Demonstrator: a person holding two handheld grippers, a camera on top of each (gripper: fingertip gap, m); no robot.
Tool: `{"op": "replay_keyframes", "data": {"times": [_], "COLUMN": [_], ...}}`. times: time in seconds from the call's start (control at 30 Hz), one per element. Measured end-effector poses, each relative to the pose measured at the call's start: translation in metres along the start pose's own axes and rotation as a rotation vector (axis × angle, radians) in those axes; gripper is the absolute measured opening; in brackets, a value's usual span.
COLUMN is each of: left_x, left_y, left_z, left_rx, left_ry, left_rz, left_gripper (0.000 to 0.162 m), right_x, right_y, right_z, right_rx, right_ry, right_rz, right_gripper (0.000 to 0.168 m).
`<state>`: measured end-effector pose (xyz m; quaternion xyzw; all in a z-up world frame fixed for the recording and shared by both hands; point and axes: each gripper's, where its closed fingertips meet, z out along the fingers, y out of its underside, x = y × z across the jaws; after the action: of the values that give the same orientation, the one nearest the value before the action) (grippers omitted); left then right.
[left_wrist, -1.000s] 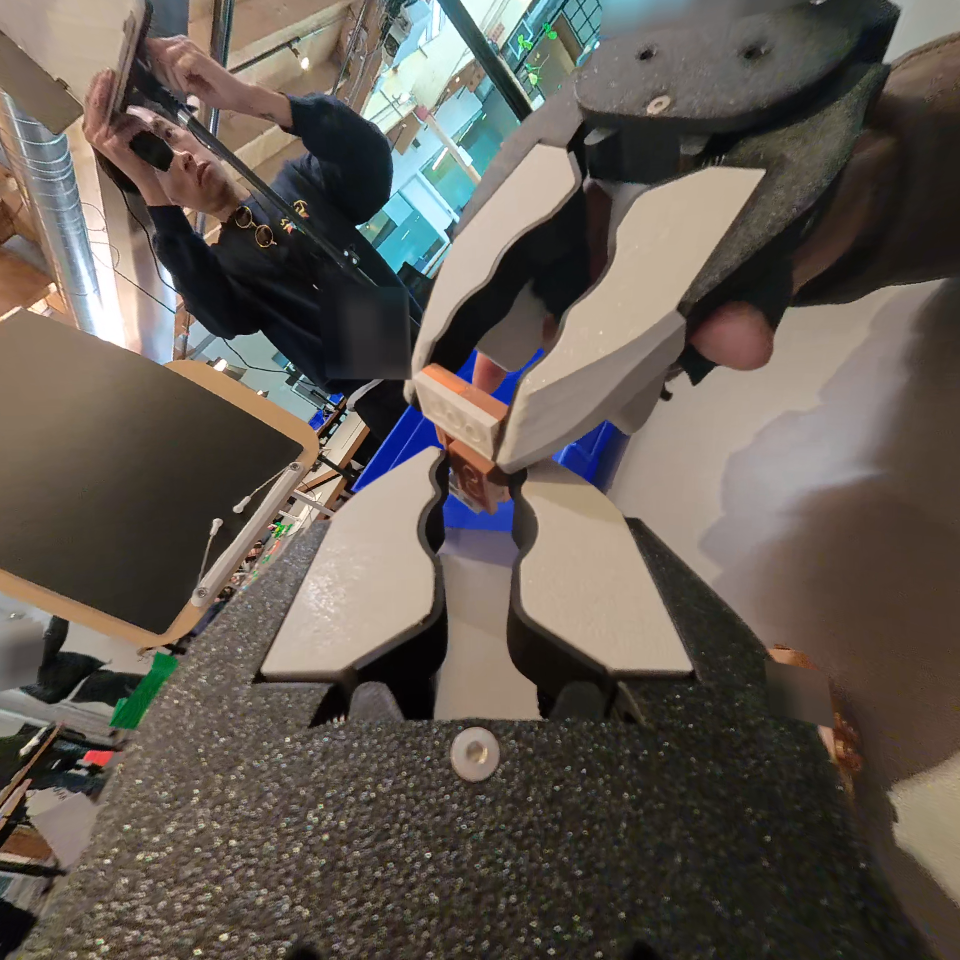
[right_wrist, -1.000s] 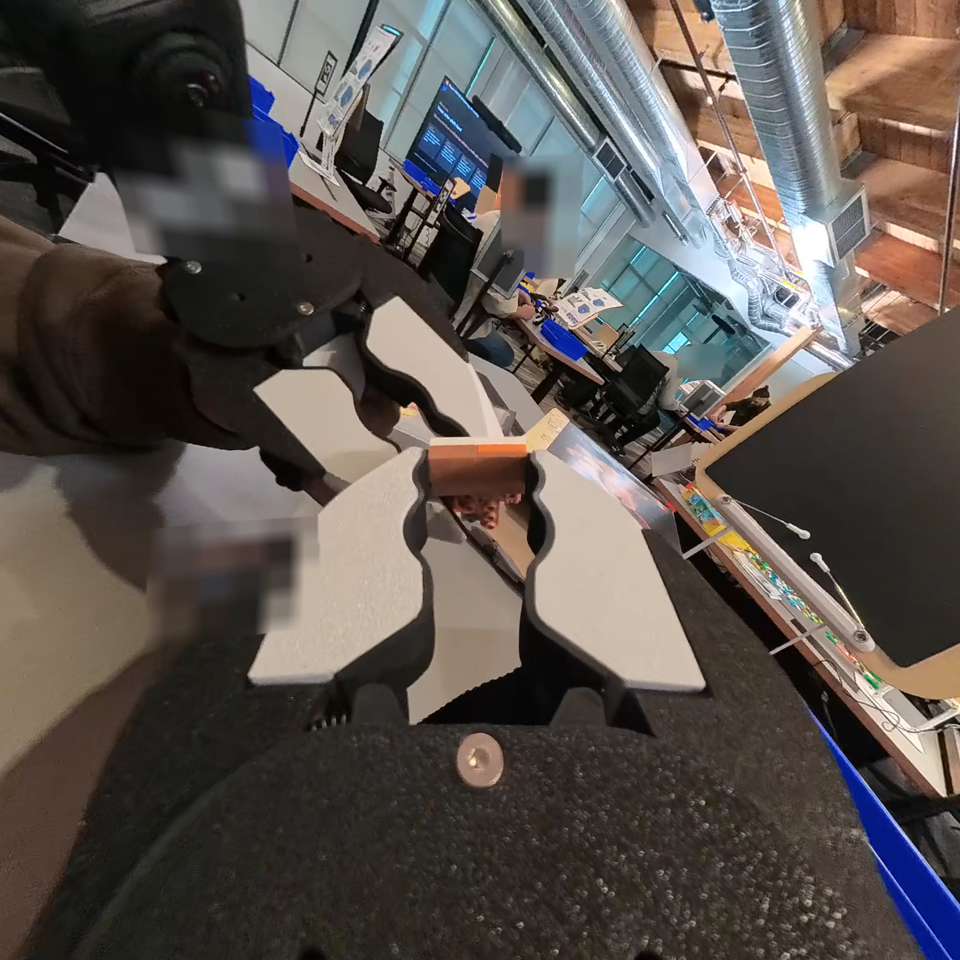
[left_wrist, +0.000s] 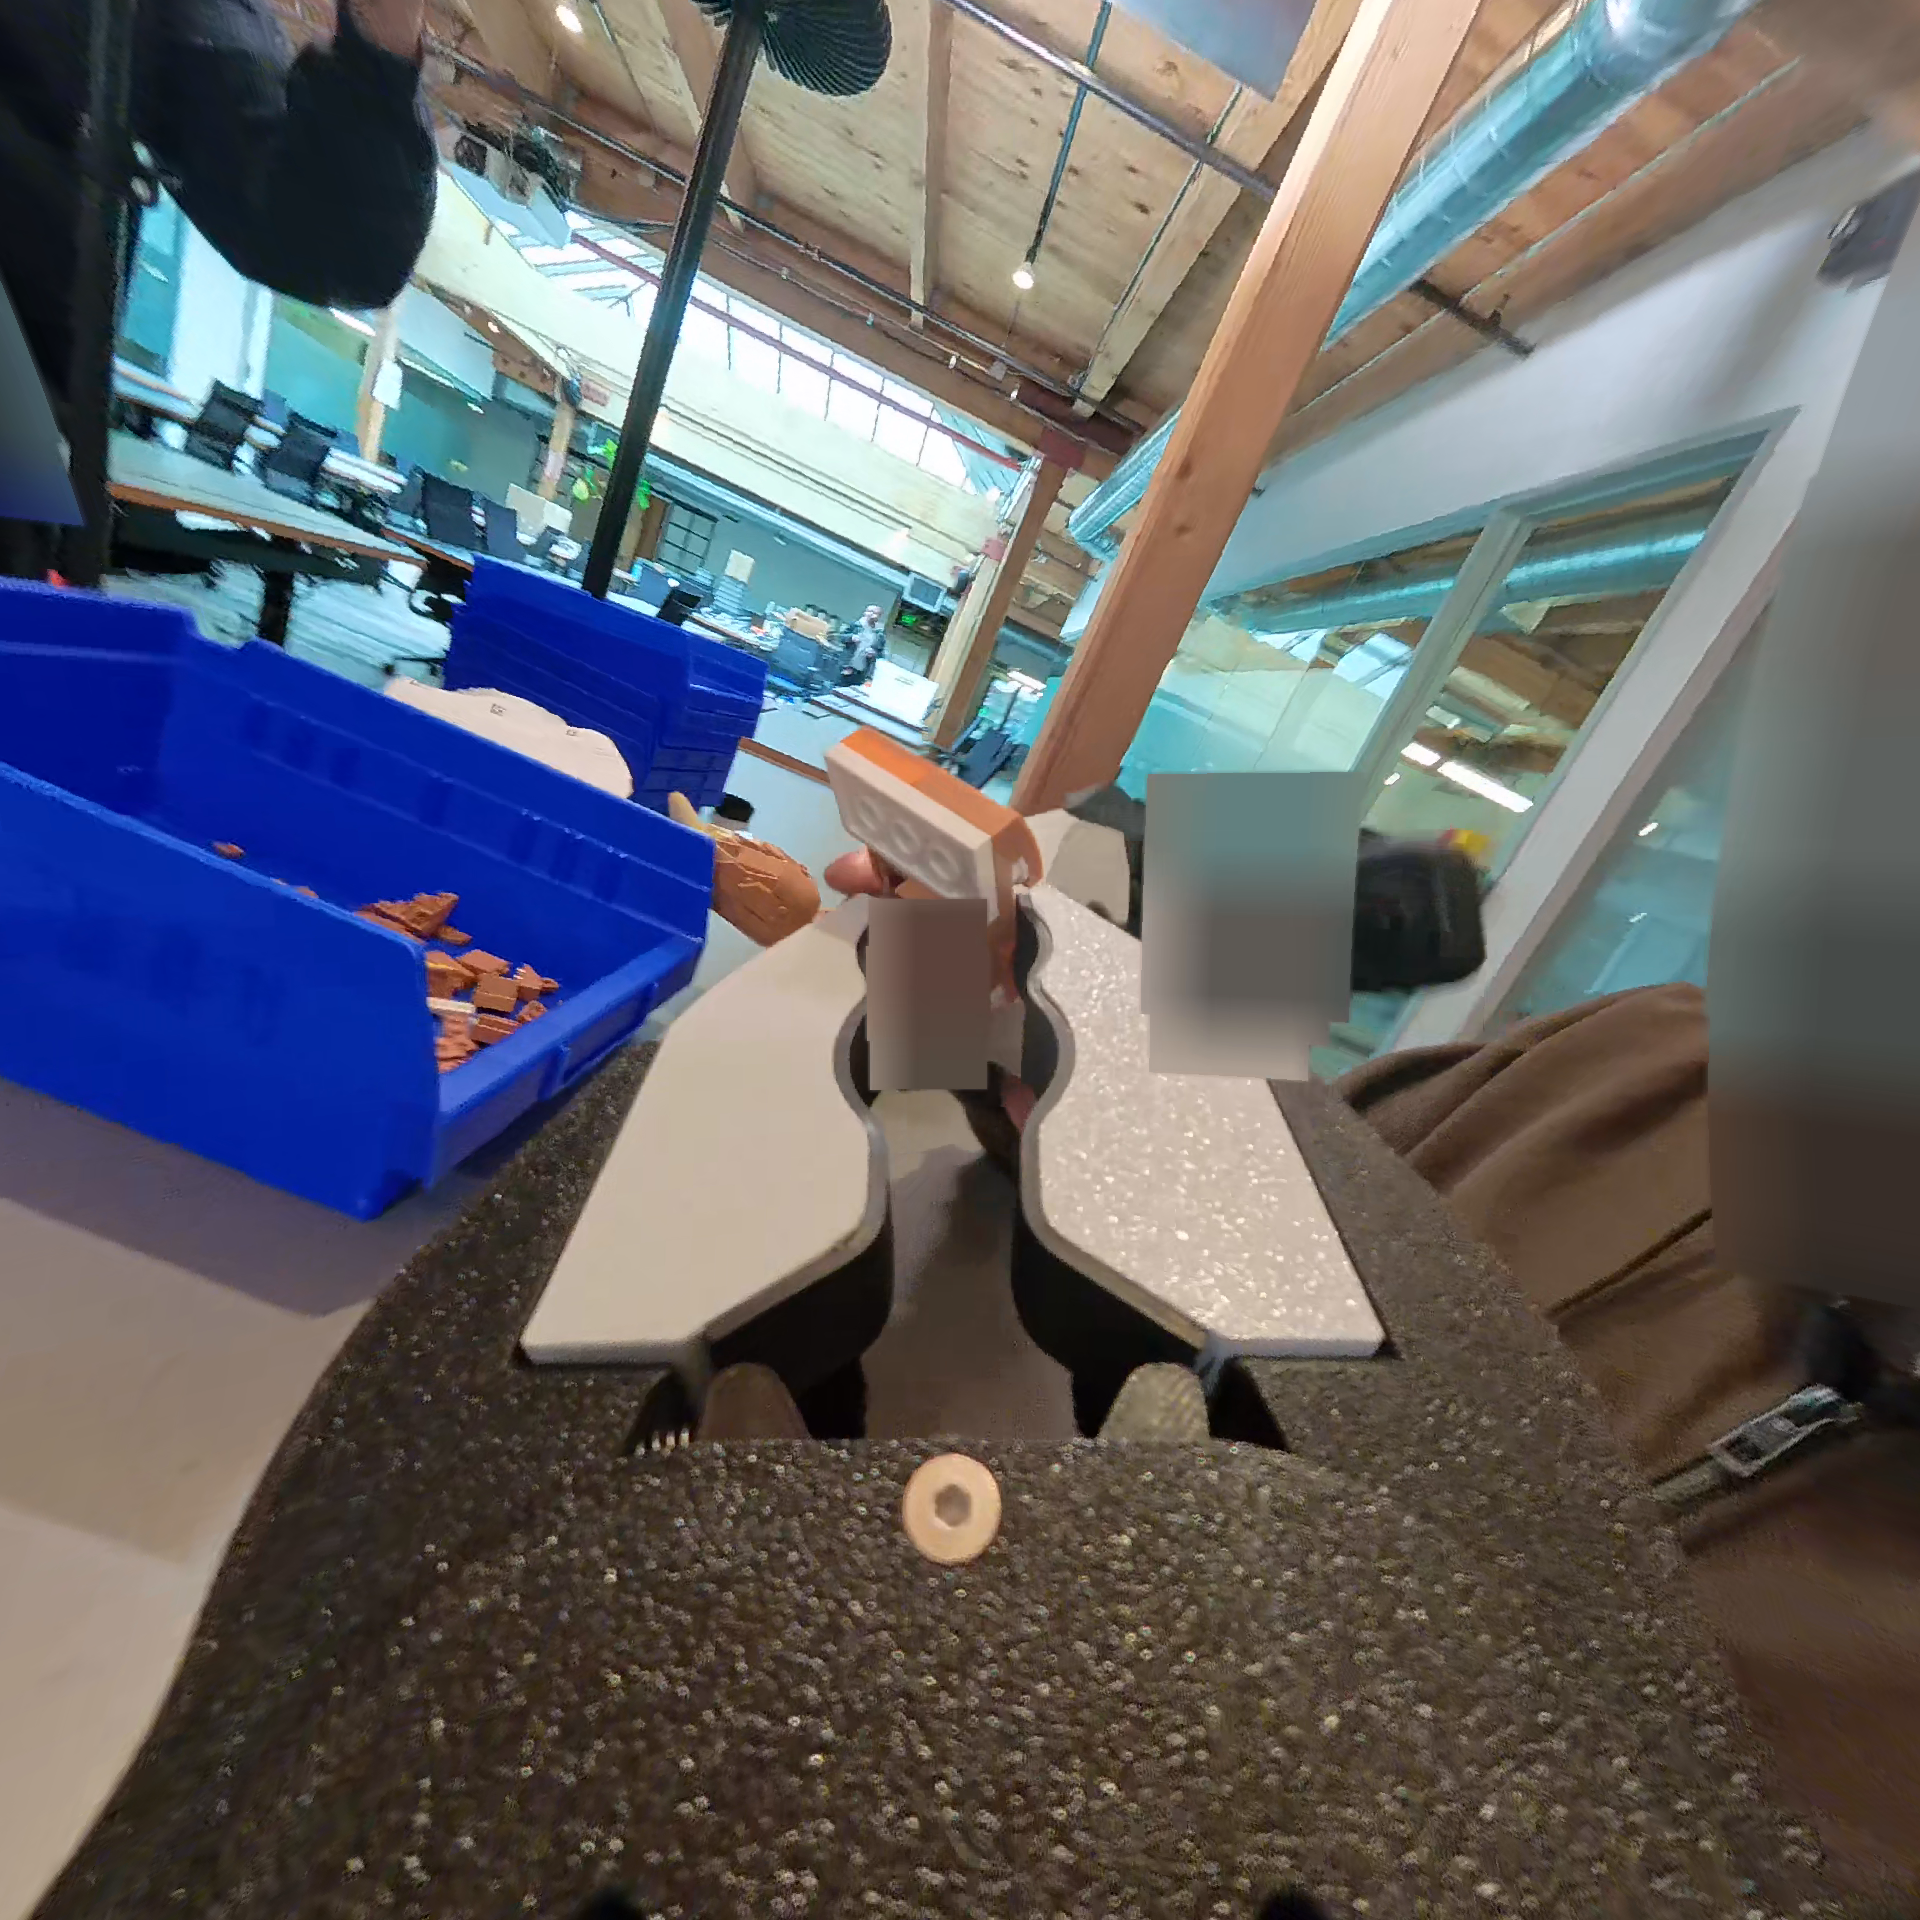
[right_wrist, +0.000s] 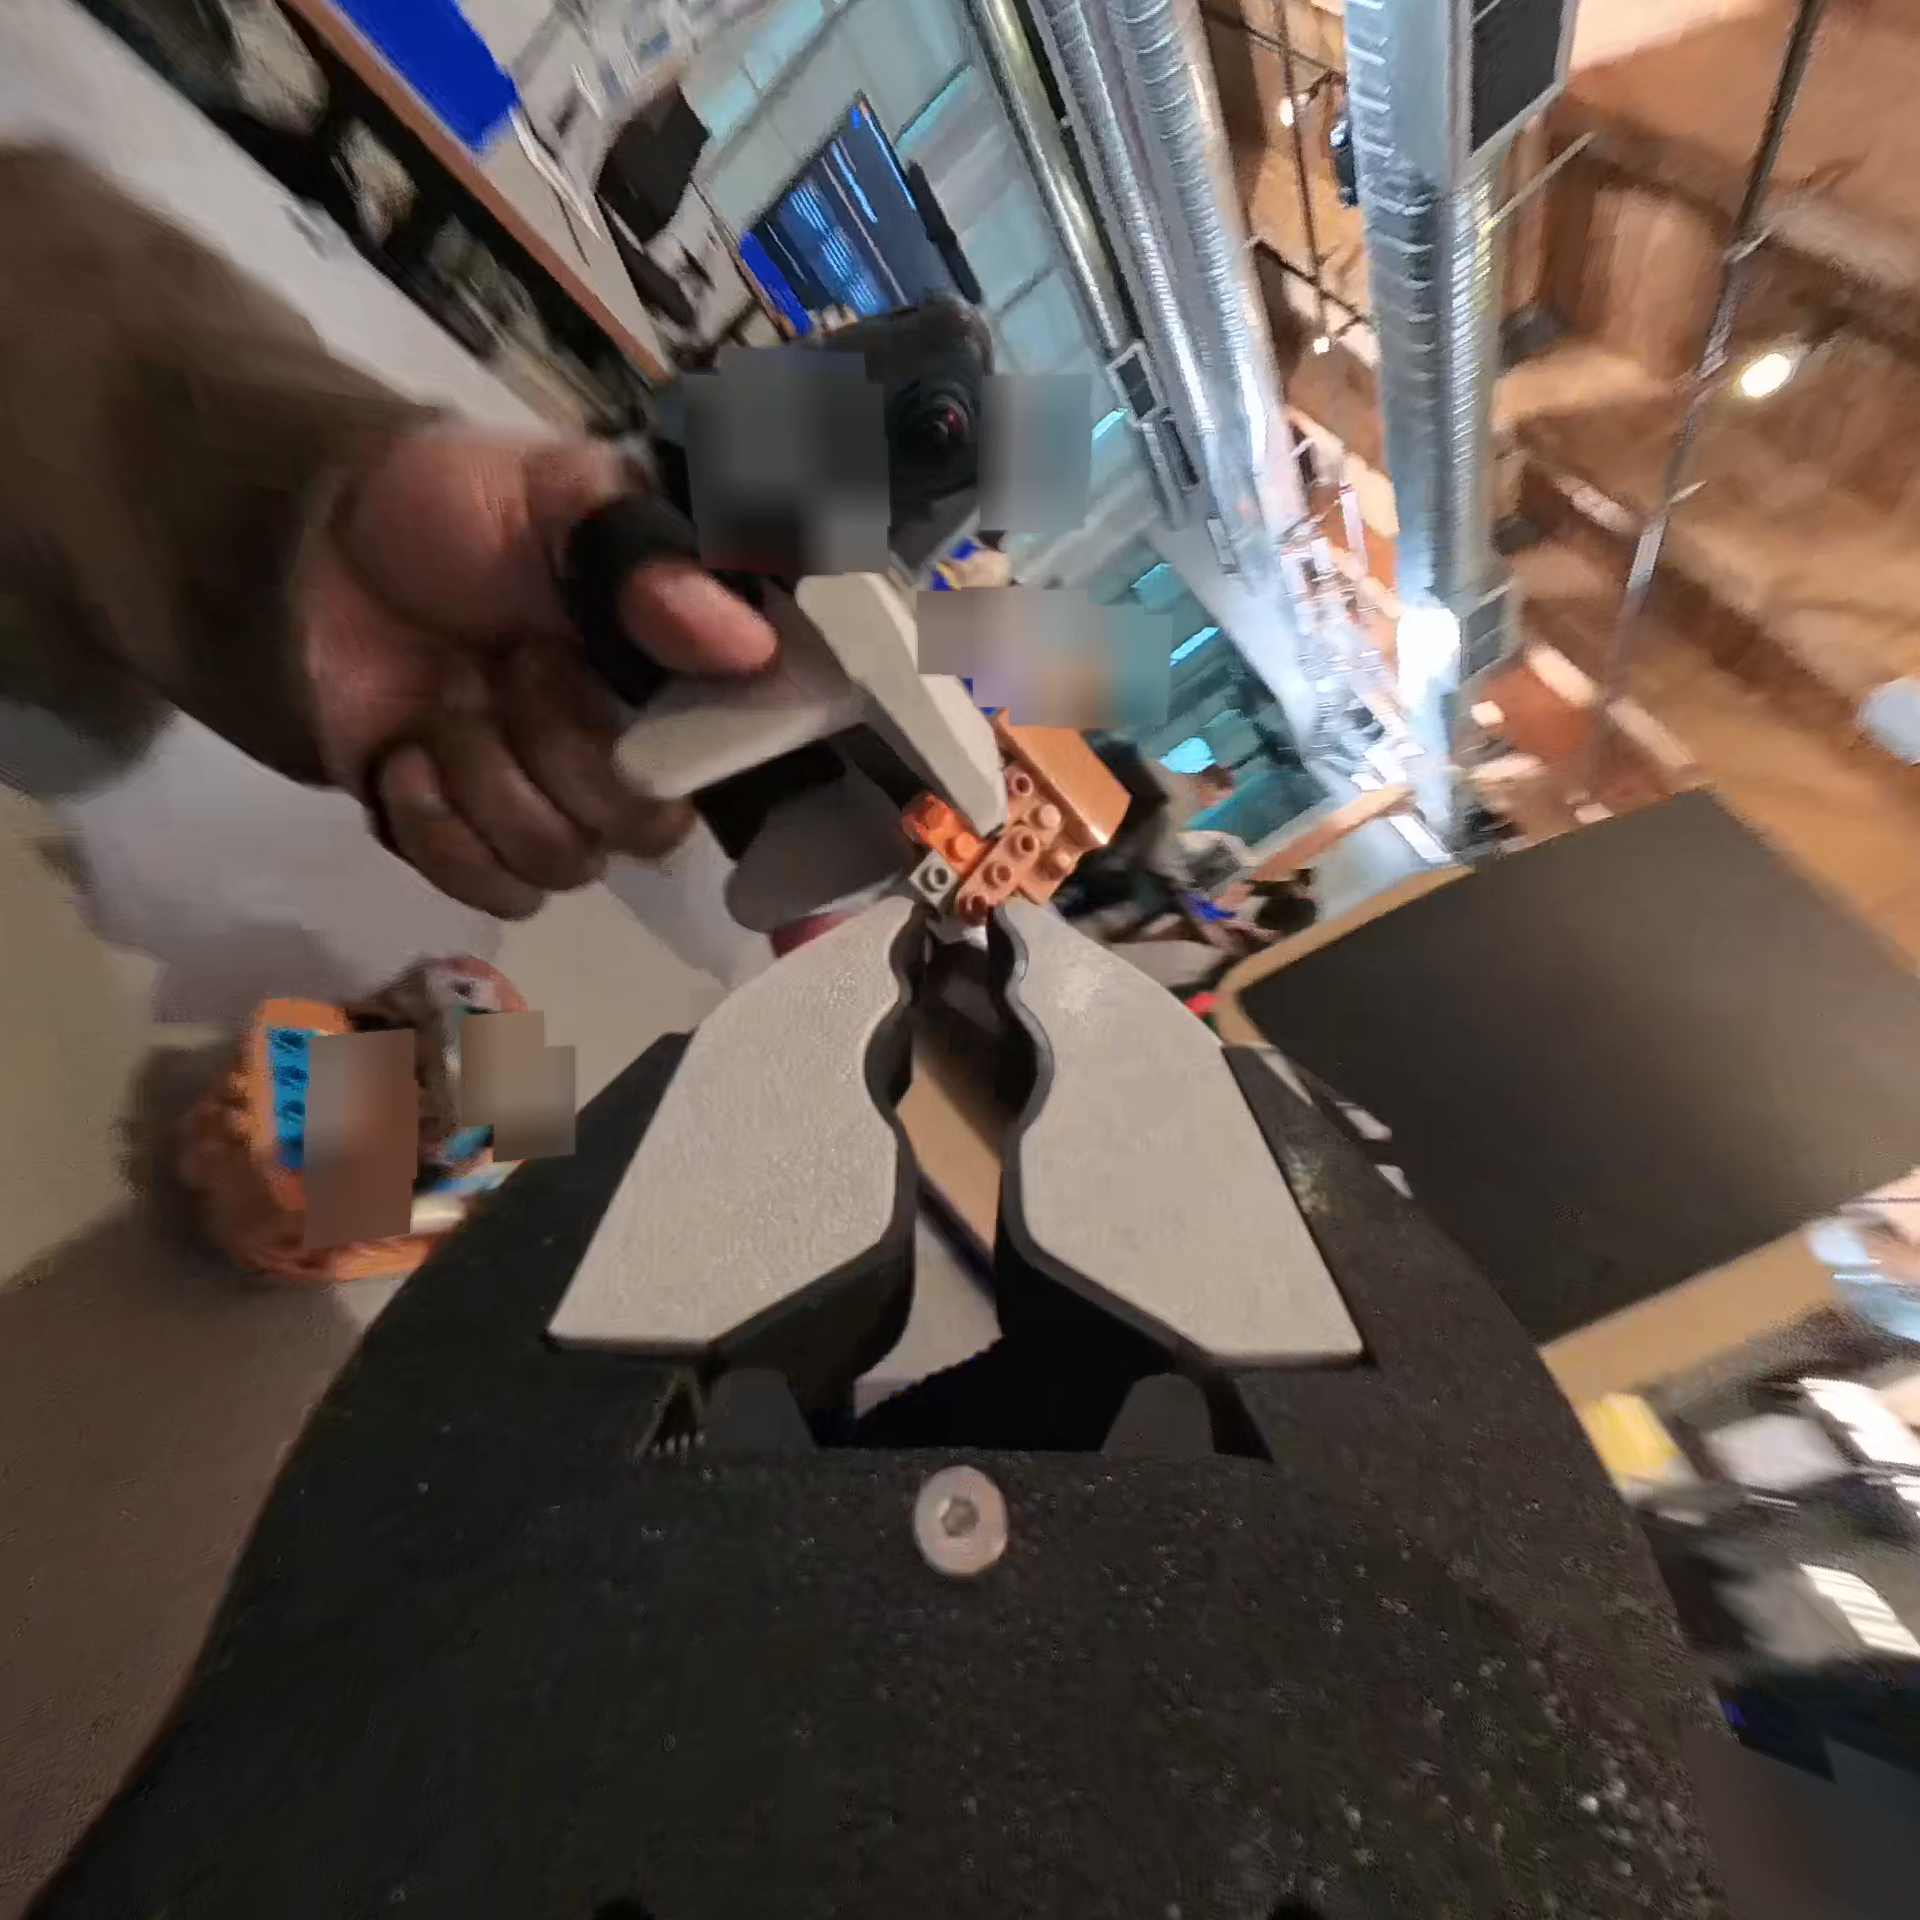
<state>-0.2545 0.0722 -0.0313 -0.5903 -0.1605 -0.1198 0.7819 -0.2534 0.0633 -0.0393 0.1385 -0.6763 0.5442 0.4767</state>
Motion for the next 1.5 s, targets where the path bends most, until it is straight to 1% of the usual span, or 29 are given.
{"op": "replay_keyframes", "data": {"times": [0.13, 0.23, 0.33, 0.53, 0.83, 0.97, 1.27, 1.5], "left_x": [0.008, 0.02, 0.021, 0.02, 0.025, 0.027, 0.024, 0.019], "left_y": [-0.002, 0.0, 0.007, 0.008, 0.014, 0.017, 0.02, 0.015], "left_z": [-0.001, 0.001, 0.004, 0.004, 0.005, 0.005, 0.003, 0.002], "left_rx": [-0.035, -0.055, -0.087, -0.095, -0.144, -0.161, -0.182, -0.139], "left_ry": [-0.062, -0.055, -0.056, -0.072, -0.075, -0.052, -0.024, 0.011], "left_rz": [0.292, 0.454, 0.507, 0.558, 0.672, 0.673, 0.576, 0.381], "left_gripper": [0.022, 0.022, 0.022, 0.022, 0.022, 0.022, 0.021, 0.02], "right_x": [0.006, 0.007, 0.003, -0.004, -0.006, -0.01, -0.014, -0.012], "right_y": [-0.011, -0.014, -0.016, -0.016, -0.016, -0.018, -0.014, -0.011], "right_z": [-0.008, -0.01, -0.01, -0.011, -0.012, -0.013, -0.011, -0.008], "right_rx": [0.092, 0.111, 0.113, 0.087, 0.084, 0.089, 0.063, 0.043], "right_ry": [-0.101, -0.142, -0.16, -0.177, -0.185, -0.202, -0.218, -0.206], "right_rz": [0.299, 0.401, 0.399, 0.333, 0.306, 0.284, 0.279, 0.367], "right_gripper": [0.011, 0.011, 0.01, 0.012, 0.012, 0.01, 0.008, 0.008]}}
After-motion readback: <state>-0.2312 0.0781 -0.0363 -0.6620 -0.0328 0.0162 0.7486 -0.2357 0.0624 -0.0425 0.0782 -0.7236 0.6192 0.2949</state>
